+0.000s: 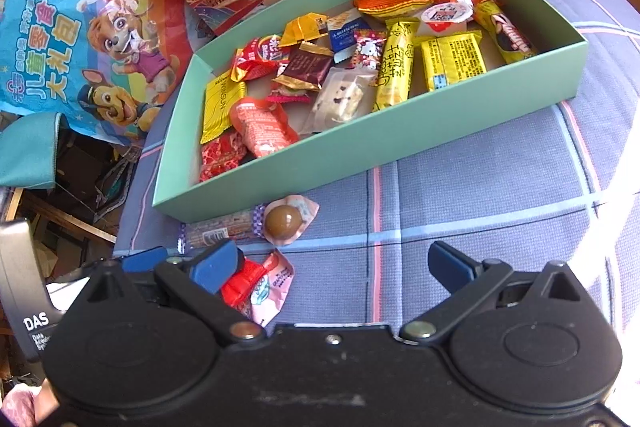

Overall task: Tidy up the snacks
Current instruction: 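Grasp the red square candy with the left gripper while the right grasps the pink candy packet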

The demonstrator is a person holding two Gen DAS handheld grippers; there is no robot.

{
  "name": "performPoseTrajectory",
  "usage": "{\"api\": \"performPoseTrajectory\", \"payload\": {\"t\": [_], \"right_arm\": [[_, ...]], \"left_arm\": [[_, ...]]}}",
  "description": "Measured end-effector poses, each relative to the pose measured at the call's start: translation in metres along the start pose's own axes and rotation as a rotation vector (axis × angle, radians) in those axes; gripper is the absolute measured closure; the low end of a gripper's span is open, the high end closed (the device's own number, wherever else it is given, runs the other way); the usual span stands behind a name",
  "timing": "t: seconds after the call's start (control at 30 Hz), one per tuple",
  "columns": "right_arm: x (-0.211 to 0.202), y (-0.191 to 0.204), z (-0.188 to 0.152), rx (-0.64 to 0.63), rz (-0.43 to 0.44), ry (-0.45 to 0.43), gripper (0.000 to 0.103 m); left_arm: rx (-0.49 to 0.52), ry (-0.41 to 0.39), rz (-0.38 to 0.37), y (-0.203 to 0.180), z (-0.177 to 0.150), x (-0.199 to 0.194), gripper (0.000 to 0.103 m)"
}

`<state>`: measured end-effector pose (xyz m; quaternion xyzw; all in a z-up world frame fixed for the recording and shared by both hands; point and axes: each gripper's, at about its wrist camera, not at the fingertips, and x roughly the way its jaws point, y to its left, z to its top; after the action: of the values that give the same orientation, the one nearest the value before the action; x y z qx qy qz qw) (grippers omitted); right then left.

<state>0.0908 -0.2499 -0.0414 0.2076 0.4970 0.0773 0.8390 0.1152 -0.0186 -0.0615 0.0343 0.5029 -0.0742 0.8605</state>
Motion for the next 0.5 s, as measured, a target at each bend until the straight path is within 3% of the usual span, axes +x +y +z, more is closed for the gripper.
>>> {"api": "performPoseTrajectory", "payload": {"t": [0.17,0.27,0.33,0.5], "right_arm": [[0.01,0.016,-0.007,-0.043,0.015,-0.007,0.003],[0.017,0.03,-0.012,-0.097,-0.003,-0.008,0.023],[0.024,0.04,-0.015,-0.125,-0.01,0.004,0.045],[0.031,0.06,-0.026,-0.188,-0.003,0.018,0.062]], "left_arm": [[0.016,0.008,0.008,0.018,-0.015,-0.008,0.0],[0.019,0.003,0.023,0.028,-0.022,-0.013,0.0],[0.017,0.001,0.025,0.034,-0.024,-0.015,0.0],[0.035,-0.013,0.029,0.045,-0.028,-0.02,0.0]]}}
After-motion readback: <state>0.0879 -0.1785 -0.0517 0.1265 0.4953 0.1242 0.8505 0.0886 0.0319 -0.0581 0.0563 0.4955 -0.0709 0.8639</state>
